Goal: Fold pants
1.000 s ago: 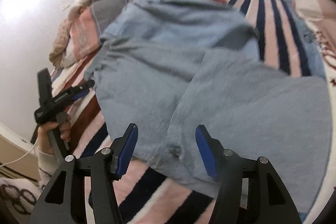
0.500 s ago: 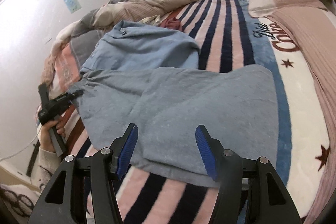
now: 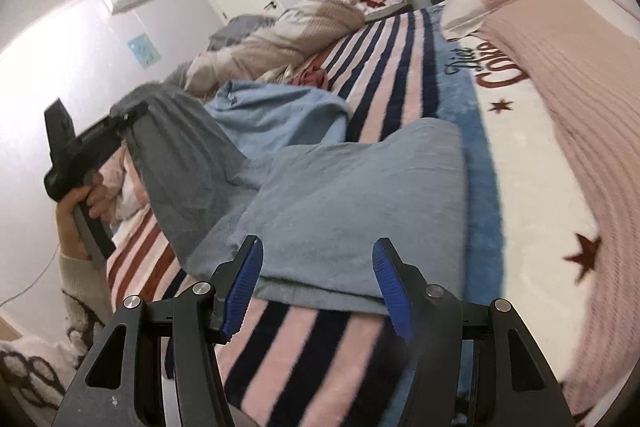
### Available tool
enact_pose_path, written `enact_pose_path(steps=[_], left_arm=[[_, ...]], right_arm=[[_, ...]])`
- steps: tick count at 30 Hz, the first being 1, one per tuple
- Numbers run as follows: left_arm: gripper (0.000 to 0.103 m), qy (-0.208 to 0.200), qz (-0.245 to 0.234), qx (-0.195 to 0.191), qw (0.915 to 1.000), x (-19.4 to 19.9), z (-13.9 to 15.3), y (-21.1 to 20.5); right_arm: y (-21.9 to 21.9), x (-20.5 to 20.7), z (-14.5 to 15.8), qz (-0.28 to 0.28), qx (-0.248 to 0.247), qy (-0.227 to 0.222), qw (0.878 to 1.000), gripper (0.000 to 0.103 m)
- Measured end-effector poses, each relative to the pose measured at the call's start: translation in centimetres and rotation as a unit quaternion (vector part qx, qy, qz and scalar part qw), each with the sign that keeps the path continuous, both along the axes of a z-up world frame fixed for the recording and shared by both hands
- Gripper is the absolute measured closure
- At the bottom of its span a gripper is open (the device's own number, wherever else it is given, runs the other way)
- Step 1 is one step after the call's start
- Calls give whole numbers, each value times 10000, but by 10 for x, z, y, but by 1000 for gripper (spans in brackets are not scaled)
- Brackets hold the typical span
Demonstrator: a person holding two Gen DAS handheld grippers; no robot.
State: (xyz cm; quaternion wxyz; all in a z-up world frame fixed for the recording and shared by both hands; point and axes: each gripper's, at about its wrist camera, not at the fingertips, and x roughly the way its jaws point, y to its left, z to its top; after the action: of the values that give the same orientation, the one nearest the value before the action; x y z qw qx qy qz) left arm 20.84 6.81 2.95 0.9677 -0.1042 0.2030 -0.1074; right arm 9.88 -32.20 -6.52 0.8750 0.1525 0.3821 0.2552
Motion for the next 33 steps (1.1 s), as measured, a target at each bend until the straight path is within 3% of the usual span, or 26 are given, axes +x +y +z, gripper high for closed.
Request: enact_pose_path(steps=[6,13,16,23,25,27,28,29,33], left_arm=[[93,90,-858,309,9958,19,15,-97],[94,660,-1680,753,9807,31,-19,-195],[94,1038,-2029,1020,9683,33,-47,-232],[92,2017,-2663,1848,9243,27,-123,-285],[85,2061,-2729,1929,9197,22,-128,-287],[67,2041,-2863,1783,9190,16,-122,-283],[52,2013,-2915,1674,9201,14,-116,-278],[47,1898,-2927,1572,9239,9,-107,-272],[47,1487,-2734,1426,9396,-4,-82,-246]], right_arm=[[-50,-23,-2,-345,279,-77,9990,49],[-102,-50,-13,-841,455,-36,9954,49],[-123,-59,-20,-1076,535,30,9928,49],[-149,-65,-32,-1364,629,185,9885,49],[-149,-61,-36,-1348,636,246,9885,49],[-146,-57,-39,-1283,615,286,9894,49],[-145,-55,-40,-1256,608,294,9898,49],[-141,-50,-40,-1201,602,303,9905,49],[-124,-30,-38,-997,621,265,9927,47]])
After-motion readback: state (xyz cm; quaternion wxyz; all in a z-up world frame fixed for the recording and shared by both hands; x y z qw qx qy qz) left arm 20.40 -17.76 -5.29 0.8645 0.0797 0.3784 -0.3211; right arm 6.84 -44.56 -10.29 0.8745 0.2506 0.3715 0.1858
